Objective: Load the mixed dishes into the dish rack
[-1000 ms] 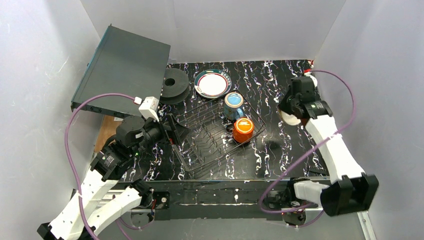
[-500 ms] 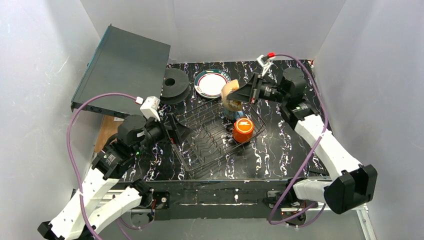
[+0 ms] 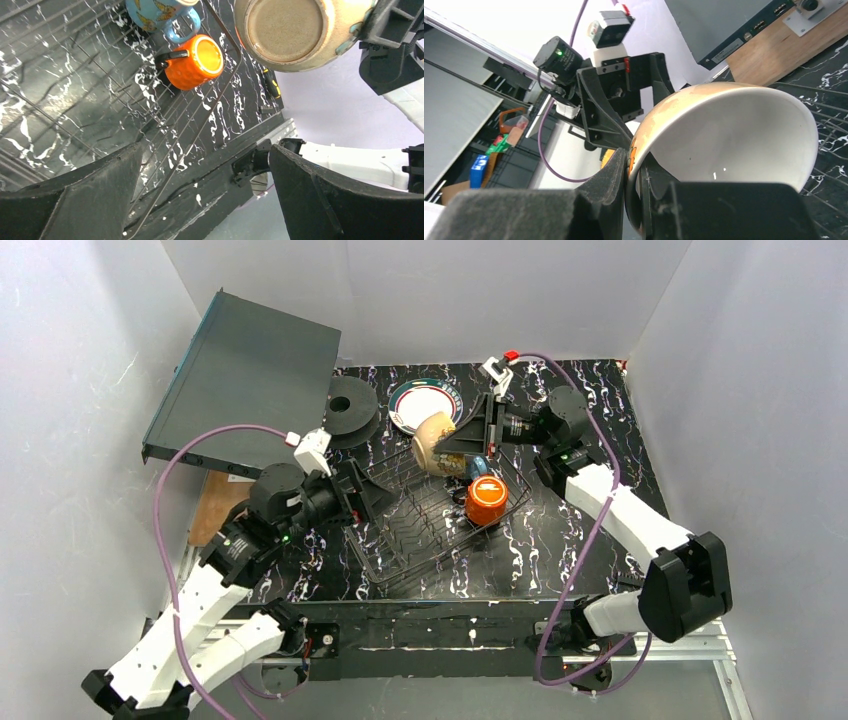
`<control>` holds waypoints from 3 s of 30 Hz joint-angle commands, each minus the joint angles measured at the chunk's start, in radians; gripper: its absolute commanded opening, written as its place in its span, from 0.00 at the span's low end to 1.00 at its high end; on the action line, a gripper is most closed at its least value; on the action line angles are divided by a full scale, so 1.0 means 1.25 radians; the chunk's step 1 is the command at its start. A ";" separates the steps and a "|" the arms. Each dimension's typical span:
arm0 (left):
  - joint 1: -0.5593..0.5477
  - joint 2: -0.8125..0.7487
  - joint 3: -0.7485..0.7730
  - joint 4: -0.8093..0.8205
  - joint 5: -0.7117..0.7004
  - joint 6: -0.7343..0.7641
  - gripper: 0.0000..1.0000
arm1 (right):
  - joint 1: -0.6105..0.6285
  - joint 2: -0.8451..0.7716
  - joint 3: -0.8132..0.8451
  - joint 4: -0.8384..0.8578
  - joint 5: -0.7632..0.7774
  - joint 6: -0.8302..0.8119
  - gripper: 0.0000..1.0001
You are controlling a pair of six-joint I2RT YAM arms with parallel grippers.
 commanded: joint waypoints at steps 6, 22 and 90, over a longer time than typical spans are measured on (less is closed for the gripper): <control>0.001 0.053 -0.022 0.079 0.060 -0.075 0.98 | 0.011 0.002 -0.037 -0.015 0.101 -0.001 0.01; 0.001 0.008 -0.073 0.063 0.045 -0.100 0.98 | 0.044 0.072 -0.145 0.150 0.242 0.092 0.01; -0.105 0.311 0.019 0.442 -0.061 0.402 0.66 | 0.178 -0.044 0.151 -0.615 0.711 0.297 0.01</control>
